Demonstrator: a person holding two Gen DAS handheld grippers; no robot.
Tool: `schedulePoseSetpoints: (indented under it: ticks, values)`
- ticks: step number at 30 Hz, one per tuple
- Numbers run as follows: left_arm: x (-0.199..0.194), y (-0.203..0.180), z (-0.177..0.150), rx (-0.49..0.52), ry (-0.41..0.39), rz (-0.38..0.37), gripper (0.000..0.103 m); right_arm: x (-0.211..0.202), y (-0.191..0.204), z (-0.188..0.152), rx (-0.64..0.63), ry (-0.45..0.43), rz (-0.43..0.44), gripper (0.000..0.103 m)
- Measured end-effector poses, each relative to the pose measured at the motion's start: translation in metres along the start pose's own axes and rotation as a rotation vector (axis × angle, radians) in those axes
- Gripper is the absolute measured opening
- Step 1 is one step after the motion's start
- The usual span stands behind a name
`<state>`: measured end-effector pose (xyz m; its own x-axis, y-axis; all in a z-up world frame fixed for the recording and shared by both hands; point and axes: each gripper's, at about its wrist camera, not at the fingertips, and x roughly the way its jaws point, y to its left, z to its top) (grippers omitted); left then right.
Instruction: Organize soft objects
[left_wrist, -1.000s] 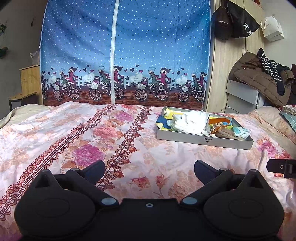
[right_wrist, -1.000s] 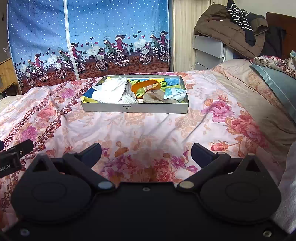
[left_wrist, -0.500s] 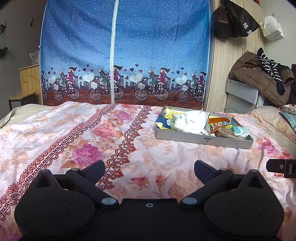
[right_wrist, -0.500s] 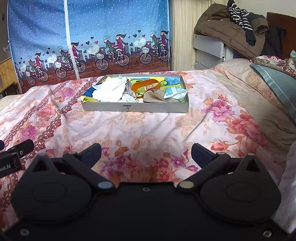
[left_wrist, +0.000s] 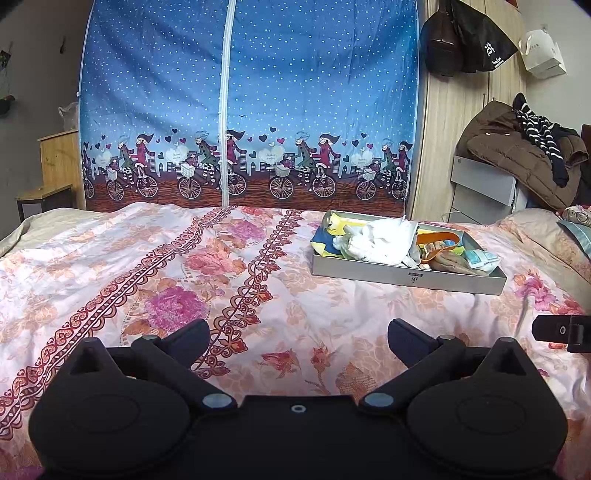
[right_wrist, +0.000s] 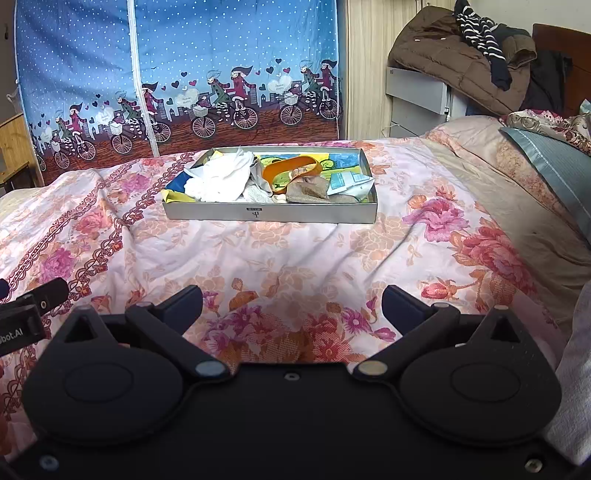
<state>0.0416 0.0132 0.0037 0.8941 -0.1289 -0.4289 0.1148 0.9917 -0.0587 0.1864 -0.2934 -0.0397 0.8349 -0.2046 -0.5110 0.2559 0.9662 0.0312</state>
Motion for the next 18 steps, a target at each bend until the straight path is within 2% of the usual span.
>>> schedulePoseSetpoints:
  ticks: [18]
  values:
    - [-0.0001, -0.0007, 0.0000, 0.003, 0.001, 0.001, 0.102, -0.0002, 0.0000, -0.0022, -0.002, 0.004, 0.000, 0.103]
